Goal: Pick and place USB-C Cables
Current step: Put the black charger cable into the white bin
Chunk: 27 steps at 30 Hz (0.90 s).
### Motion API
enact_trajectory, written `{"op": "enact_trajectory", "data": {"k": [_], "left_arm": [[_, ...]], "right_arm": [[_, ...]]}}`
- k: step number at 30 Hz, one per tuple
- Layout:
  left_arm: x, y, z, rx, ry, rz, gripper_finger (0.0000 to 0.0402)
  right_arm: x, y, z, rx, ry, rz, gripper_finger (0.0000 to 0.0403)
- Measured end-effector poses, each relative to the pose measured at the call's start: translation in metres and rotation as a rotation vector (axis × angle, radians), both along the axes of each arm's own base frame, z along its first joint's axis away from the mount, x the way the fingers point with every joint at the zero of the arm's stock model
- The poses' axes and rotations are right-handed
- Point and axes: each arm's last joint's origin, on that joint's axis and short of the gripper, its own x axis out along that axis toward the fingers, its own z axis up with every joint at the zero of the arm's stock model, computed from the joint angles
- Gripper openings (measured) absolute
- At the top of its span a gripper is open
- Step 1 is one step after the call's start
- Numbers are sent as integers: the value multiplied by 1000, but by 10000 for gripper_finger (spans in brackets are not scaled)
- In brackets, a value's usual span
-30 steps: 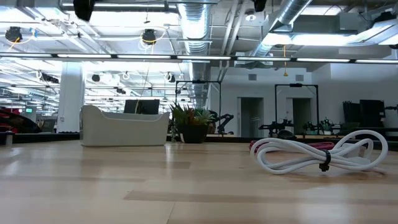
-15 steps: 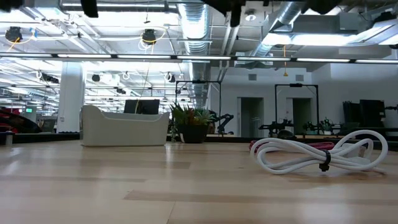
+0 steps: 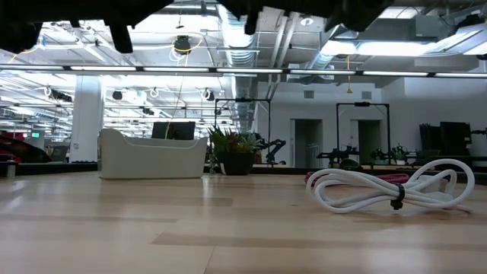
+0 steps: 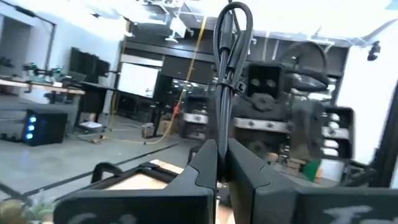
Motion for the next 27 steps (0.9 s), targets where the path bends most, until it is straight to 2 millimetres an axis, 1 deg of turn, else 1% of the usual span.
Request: {"op": "enact_trajectory", "data": {"k": [5,11,24,27], "left_arm": [[4,-1,-1,12,-11,-28,0],[4,-2,-1,14,-13,-46,0],[4,-2,0,3,-24,-54,0],[4,-2,0,-13,-30,-58,0]], "right_arm": [[16,-9,-4,-1,18,-18,256],[26,-13,-7,2,15,-43,256],[26,-13,-6,-1,40,-34,256],[26,-13,-7,-2,48,-34,263]]}}
